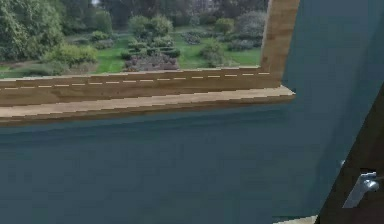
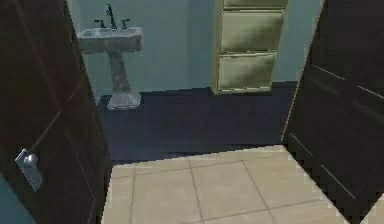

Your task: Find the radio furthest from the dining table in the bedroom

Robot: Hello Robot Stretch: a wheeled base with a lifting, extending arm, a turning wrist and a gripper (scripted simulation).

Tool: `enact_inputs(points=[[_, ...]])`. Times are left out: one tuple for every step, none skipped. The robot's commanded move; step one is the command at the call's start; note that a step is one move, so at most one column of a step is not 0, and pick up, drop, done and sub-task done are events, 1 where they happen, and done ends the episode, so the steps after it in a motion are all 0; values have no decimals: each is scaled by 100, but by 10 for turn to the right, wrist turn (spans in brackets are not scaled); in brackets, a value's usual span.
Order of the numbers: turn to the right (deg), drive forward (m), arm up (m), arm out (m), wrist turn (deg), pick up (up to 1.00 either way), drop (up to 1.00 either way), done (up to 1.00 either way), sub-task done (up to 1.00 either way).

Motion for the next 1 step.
enact_inputs(points=[[-450,0,0,0,0,0,0,0,0]])
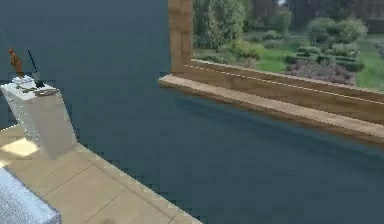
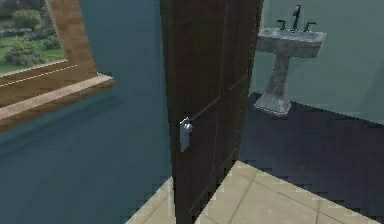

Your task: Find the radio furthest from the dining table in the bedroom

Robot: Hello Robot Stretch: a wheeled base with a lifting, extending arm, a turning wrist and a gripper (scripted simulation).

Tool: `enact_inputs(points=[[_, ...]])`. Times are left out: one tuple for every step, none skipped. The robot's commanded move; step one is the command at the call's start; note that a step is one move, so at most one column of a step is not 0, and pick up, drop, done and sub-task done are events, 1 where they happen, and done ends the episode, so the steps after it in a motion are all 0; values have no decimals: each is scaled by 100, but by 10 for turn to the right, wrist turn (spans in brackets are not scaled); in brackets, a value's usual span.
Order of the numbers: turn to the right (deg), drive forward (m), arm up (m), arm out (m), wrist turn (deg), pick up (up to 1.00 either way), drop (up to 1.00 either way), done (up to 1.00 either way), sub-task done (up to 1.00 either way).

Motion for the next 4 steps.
enact_inputs(points=[[-270,0,0,0,0,0,0,0,0],[0,65,0,0,0,0,0,0,0],[-120,0,0,0,0,0,0,0,0],[0,100,0,0,0,0,0,0,0]])
